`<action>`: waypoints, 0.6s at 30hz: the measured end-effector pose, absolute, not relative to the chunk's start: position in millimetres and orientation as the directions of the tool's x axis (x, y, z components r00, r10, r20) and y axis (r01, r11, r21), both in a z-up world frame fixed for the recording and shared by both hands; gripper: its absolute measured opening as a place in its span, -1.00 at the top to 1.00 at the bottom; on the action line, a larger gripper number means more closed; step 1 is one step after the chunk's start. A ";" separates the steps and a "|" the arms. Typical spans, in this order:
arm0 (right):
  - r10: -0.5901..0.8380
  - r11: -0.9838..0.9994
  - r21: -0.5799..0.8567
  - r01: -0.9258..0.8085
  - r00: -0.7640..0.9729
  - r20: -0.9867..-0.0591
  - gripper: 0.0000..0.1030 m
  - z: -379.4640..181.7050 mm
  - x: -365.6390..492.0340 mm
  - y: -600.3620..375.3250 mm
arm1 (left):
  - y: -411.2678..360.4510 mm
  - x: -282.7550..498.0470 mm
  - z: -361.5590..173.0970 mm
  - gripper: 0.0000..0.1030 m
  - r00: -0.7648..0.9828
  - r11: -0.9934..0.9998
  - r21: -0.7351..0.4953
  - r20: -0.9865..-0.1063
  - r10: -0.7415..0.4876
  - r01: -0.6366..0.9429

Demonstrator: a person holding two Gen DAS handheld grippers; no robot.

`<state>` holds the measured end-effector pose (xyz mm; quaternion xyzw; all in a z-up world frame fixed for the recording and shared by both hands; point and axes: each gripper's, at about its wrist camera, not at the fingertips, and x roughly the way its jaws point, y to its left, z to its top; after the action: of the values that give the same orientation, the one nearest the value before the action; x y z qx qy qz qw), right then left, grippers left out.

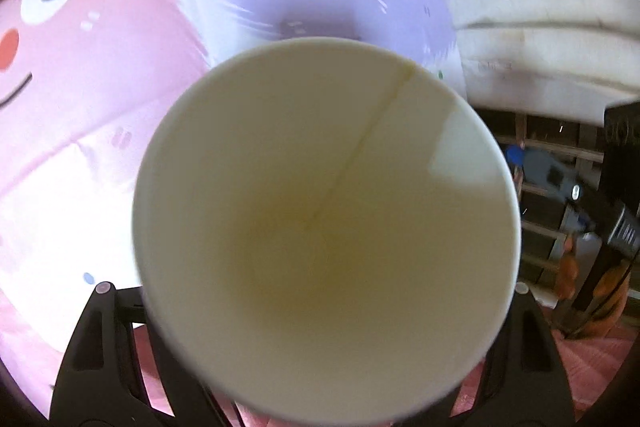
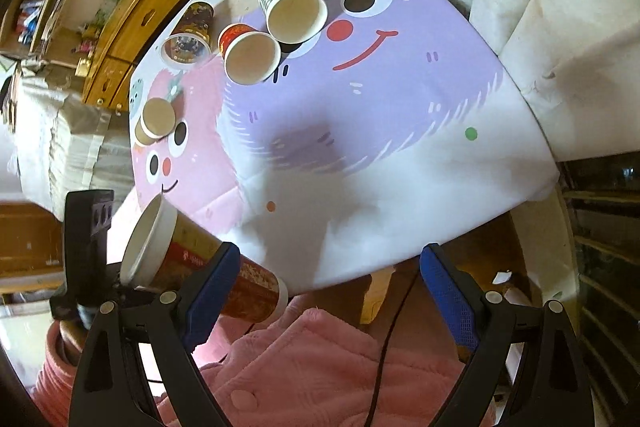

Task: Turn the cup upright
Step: 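Rotate the held red cup rim-up and lower it toward the table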

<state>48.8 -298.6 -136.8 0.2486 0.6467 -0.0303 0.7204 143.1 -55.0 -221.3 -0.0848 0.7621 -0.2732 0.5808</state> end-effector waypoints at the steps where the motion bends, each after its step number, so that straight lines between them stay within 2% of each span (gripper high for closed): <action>1: 0.278 0.879 0.317 0.356 0.158 -0.948 -0.80 -137.1 49.2 -301.1 | -53.3 144.2 -223.8 -0.49 -0.307 0.839 -0.516 -0.838 -0.451 0.173; 11: 0.272 0.905 0.299 0.302 0.131 -0.953 -0.80 -142.1 64.9 -316.9 | -70.7 151.2 -246.4 -0.48 -0.203 0.887 -0.447 -0.885 -0.420 0.114; 18: 0.270 0.914 0.295 0.277 0.125 -0.955 -0.80 -142.3 76.9 -320.3 | -73.5 135.6 -262.8 -0.48 -0.175 0.895 -0.443 -0.886 -0.430 0.043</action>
<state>76.9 -320.3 -142.3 0.2070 0.6614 -0.0024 0.7209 135.6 -73.5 -262.8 -0.1303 0.7431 -0.1880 0.6289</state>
